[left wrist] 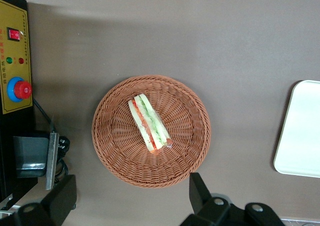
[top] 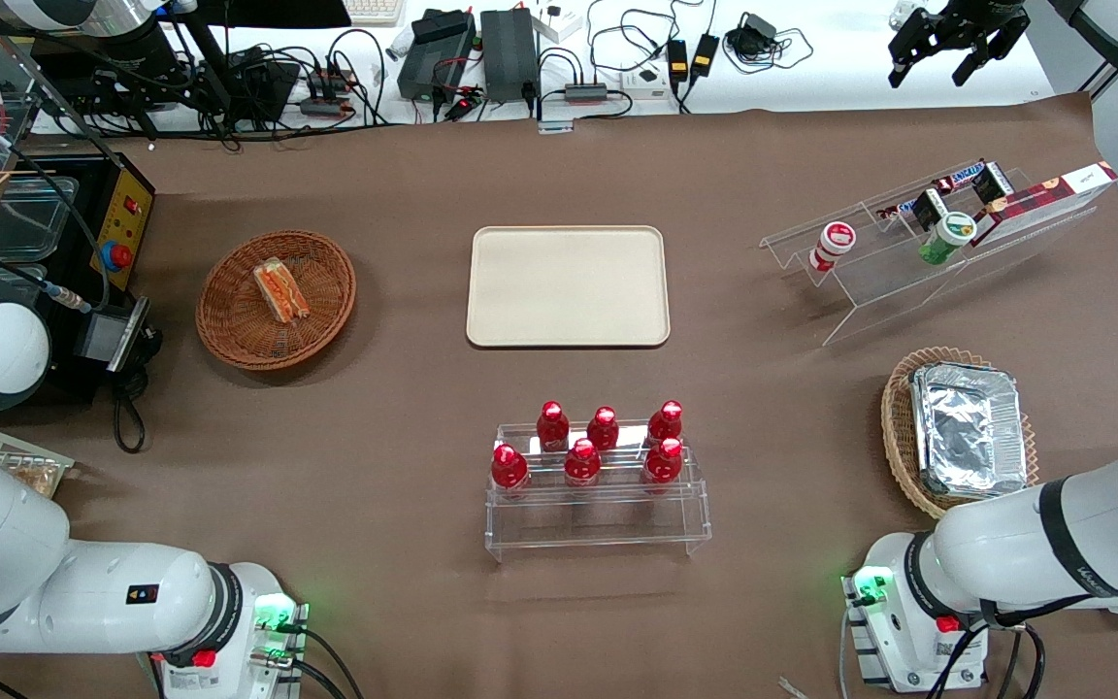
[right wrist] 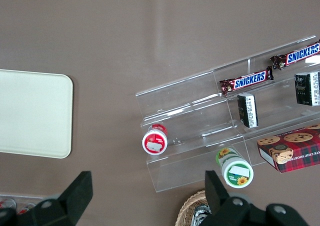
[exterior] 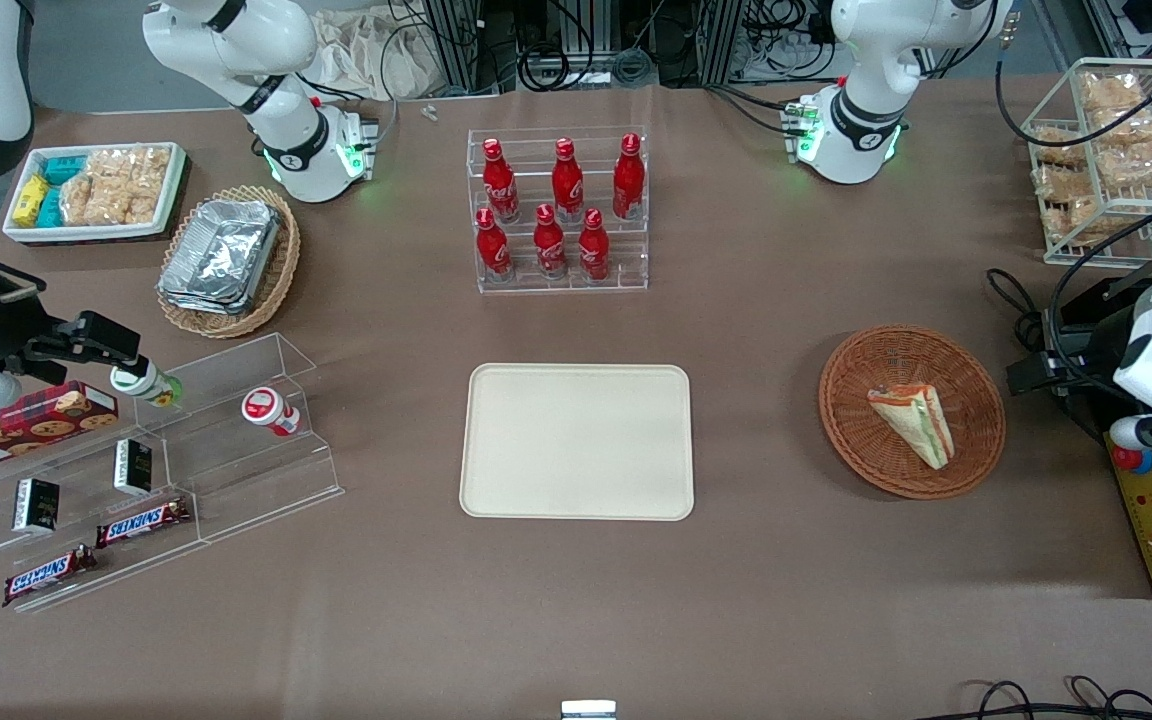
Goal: Place sandwich from basket to tray
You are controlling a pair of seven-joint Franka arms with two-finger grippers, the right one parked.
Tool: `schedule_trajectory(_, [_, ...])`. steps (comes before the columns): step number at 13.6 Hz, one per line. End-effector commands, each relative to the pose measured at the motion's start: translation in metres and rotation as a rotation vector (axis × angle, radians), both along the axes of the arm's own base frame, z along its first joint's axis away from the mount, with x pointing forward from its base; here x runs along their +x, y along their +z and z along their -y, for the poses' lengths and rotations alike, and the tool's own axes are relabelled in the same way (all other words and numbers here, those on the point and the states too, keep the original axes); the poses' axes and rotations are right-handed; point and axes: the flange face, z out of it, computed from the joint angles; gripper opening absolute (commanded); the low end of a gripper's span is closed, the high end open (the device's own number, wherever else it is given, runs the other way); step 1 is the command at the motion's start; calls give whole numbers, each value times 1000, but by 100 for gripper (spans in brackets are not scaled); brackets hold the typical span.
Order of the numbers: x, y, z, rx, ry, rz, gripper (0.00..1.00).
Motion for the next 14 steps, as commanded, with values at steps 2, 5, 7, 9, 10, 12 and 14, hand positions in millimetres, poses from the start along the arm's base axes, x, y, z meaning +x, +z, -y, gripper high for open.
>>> schedule_trajectory(2, [2,6,1,8,-7,-3,100])
schedule_trajectory(5, [4,2,-6,15,3,-6,100])
schedule_trajectory(7, [2,-17,-6,20,33,-28,100])
schedule_trajectory(9, [-12,-36,-7,24,171,10,100])
schedule_trajectory(10, [-22,-47,-8,20,232,40,100])
schedule_trajectory(12, [-46,-73,-8,13,359,81,100])
schedule_trajectory(14, [-62,-102,-4,20,449,43,100])
